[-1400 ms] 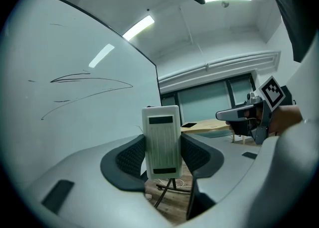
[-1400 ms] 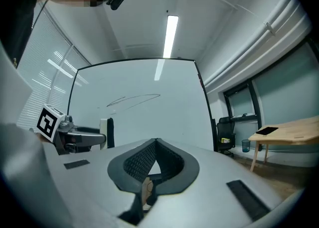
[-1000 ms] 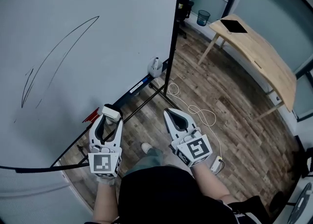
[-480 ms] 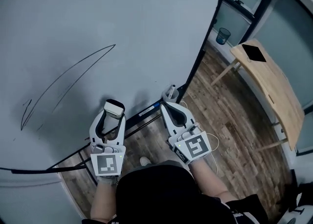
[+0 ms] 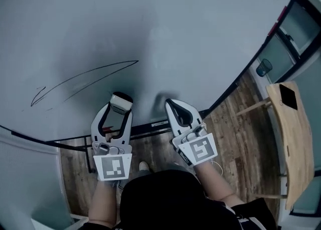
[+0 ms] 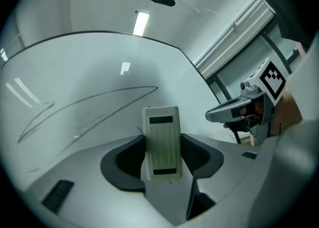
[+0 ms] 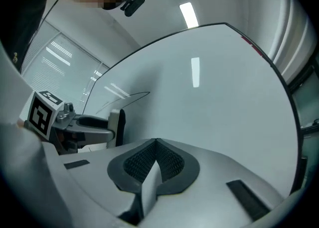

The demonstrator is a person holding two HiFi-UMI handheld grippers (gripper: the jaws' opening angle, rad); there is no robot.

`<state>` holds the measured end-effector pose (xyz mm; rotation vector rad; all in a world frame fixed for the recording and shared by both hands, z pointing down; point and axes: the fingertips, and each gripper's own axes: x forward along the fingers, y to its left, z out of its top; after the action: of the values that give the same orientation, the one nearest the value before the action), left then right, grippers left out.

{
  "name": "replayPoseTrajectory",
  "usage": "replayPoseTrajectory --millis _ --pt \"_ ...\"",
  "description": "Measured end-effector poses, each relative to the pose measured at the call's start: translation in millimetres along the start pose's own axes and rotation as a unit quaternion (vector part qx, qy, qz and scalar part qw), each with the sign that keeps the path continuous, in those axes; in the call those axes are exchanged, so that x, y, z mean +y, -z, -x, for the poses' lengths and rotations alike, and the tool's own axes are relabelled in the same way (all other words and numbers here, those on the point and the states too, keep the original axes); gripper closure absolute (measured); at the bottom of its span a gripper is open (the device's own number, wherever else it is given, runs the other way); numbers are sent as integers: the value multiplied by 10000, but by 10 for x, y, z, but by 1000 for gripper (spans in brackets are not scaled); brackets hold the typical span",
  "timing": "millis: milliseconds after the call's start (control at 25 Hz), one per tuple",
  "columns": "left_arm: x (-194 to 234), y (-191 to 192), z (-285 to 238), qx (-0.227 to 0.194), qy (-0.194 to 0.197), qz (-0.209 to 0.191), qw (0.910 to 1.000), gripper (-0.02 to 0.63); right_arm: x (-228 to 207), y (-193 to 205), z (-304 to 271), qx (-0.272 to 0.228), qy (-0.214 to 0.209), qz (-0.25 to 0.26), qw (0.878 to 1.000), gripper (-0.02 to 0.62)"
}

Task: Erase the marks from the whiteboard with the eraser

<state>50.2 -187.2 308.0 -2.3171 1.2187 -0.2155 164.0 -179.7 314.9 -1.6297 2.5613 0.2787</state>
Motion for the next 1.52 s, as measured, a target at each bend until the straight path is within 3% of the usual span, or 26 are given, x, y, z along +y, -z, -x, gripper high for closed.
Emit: replayPoseTrajectory --millis 160,280,560,920,1080,1160,1400,1520 --pt "84 -308 -118 304 -663 -360 9967 370 -88 20 -53 77 -577 -7 9983 568" --pt "109 -592 -197 301 -1082 -821 9903 370 -122 37 -23 130 -826 -61 9965 568" --pt "19 -1329 -448 28 -1574 -1696 9729 371 -86 128 168 91 -1398 -187 9900 568" --pt "-67 -1394 -780 162 -1453 -2275 9628 371 -142 189 257 146 -1211 -254 9922 568" --pt "111 -1077 -586 133 -1303 -2531 9585 371 206 310 110 367 -1038 -232 9936 568" --pt "230 -919 -468 147 -1241 -2472 9609 371 407 348 63 389 -1049 -187 9935 568" --pt "222 -899 -474 228 -1114 -2267 9673 371 303 267 177 530 -964 -216 9937 568" --pt "404 -721 -312 264 -1092 -2034 9726 371 510 256 129 535 -1038 -220 9929 568"
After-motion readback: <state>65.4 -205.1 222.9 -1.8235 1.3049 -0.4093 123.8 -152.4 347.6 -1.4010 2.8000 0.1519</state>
